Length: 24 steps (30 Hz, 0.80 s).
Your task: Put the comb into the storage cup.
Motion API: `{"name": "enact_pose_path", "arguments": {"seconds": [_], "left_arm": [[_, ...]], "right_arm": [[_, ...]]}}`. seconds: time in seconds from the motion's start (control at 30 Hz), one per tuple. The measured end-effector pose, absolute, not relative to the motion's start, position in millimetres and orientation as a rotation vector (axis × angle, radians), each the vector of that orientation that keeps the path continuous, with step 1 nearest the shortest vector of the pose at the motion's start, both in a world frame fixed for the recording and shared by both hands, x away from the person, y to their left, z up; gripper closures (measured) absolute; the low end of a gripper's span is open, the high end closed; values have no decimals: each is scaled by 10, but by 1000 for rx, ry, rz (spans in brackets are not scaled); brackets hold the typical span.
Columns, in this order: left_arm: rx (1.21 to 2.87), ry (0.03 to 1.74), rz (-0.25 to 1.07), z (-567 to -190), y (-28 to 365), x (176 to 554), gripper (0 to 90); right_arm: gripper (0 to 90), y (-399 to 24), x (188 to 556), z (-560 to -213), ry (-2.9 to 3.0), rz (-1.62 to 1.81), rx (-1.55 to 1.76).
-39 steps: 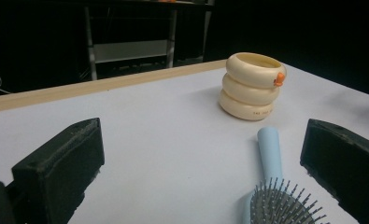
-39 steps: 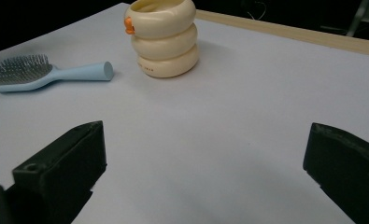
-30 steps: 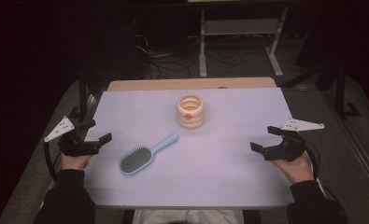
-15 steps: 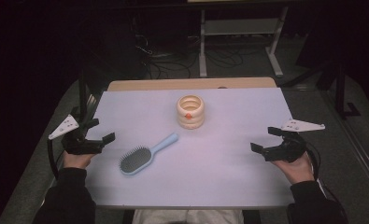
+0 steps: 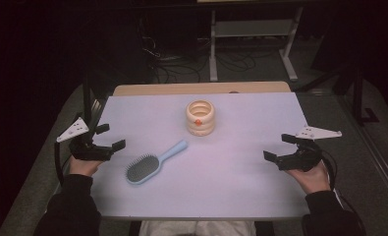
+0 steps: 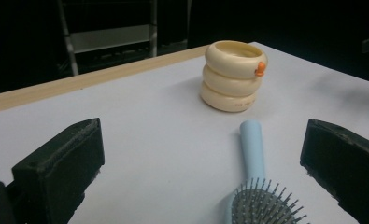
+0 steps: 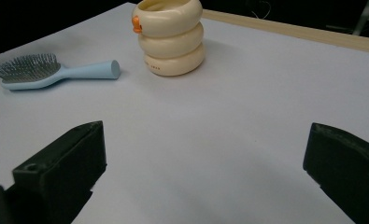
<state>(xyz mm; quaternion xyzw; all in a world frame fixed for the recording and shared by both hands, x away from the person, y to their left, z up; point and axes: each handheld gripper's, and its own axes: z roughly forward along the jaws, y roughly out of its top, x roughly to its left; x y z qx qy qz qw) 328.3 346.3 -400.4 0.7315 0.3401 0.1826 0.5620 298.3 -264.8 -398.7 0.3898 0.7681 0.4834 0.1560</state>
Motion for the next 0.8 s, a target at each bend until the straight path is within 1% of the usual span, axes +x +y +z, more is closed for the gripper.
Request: {"name": "enact_pose_path", "arguments": {"seconds": [0.27, 0.8], "left_arm": [[1766, 756, 419, -3922, 3341, 3339, 0], [1852, 698, 352, -3840, 3081, 3455, 0]], "right_arm": [[0, -2640, 2986, -3992, 2210, 1376, 1112], [0, -2629, 2984, -3997, 2219, 1368, 1107]]}}
